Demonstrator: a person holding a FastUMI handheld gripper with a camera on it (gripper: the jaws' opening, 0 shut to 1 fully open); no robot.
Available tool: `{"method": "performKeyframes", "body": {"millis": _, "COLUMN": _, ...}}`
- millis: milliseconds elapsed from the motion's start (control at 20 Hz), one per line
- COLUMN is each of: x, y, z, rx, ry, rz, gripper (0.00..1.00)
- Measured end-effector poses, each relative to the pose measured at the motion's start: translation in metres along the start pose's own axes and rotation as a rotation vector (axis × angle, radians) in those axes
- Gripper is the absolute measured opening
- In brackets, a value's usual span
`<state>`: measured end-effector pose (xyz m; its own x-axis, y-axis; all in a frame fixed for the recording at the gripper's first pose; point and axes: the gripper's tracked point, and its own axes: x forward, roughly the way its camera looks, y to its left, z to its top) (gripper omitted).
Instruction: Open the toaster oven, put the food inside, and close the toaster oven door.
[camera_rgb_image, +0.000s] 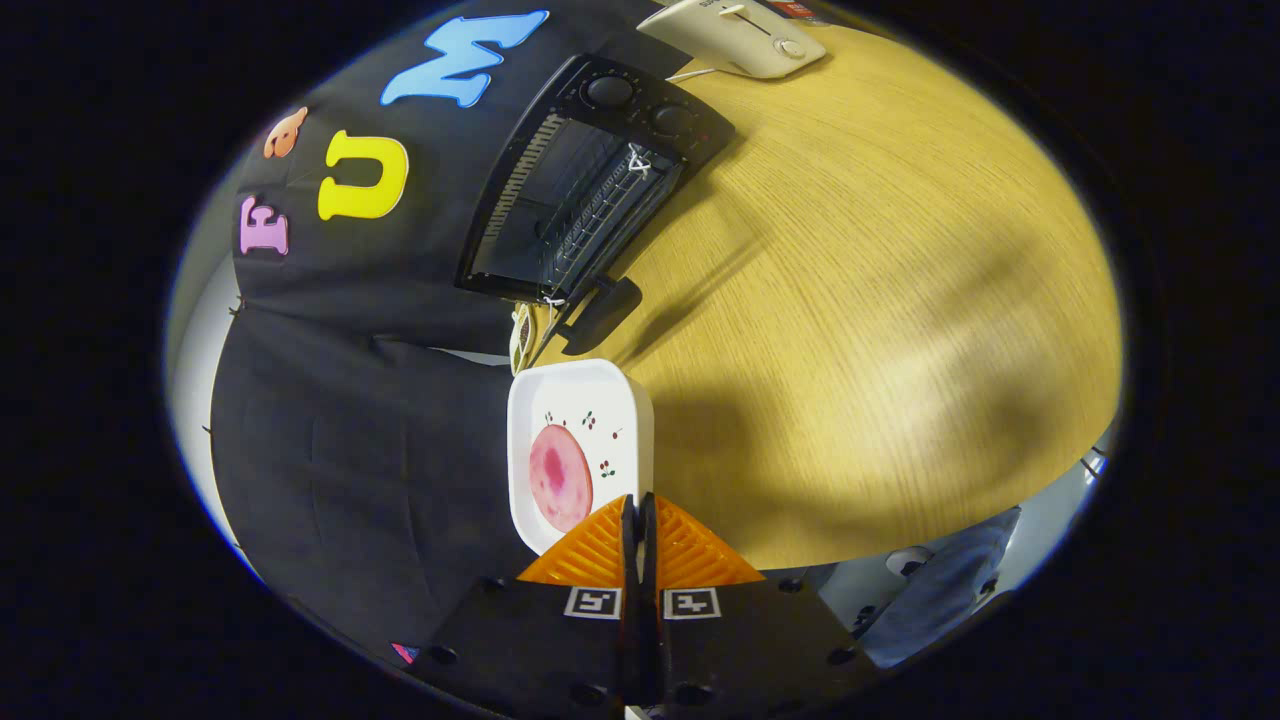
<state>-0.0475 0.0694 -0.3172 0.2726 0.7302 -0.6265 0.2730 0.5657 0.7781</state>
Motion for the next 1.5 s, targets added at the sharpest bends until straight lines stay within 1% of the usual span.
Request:
{"method": "performKeyframes", "body": {"millis": 150, "x": 0.004, "y": 0.001, "z": 0.003, "rx": 0.025, "ry": -0.052, "rz": 0.015, "gripper": 0.02}}
{"method": "performKeyframes", "body": {"millis": 300, "x": 0.005, "y": 0.002, "z": 0.003, "rx": 0.089, "ry": -0.129, "rz": 0.030, "gripper": 0.02}}
{"method": "performKeyframes", "body": {"millis": 500, "x": 0.001, "y": -0.002, "z": 0.014, "rx": 0.150, "ry": -0.262, "rz": 0.010, "gripper": 0.02}}
{"method": "performKeyframes", "body": {"millis": 600, "x": 0.011, "y": -0.008, "z": 0.033, "rx": 0.202, "ry": -0.315, "rz": 0.003, "gripper": 0.02}}
{"method": "performKeyframes", "body": {"millis": 750, "x": 0.039, "y": 0.001, "z": 0.063, "rx": 0.272, "ry": -0.361, "rz": 0.001, "gripper": 0.01}}
{"method": "performKeyframes", "body": {"millis": 900, "x": 0.051, "y": 0.001, "z": 0.081, "rx": 0.329, "ry": -0.416, "rz": -0.020, "gripper": 0.01}}
{"method": "performKeyframes", "body": {"millis": 1100, "x": 0.069, "y": 0.009, "z": 0.107, "rx": 0.414, "ry": -0.463, "rz": 0.012, "gripper": 0.01}}
{"method": "performKeyframes", "body": {"millis": 1500, "x": 0.100, "y": 0.006, "z": 0.146, "rx": 0.516, "ry": -0.590, "rz": 0.003, "gripper": 0.02}}
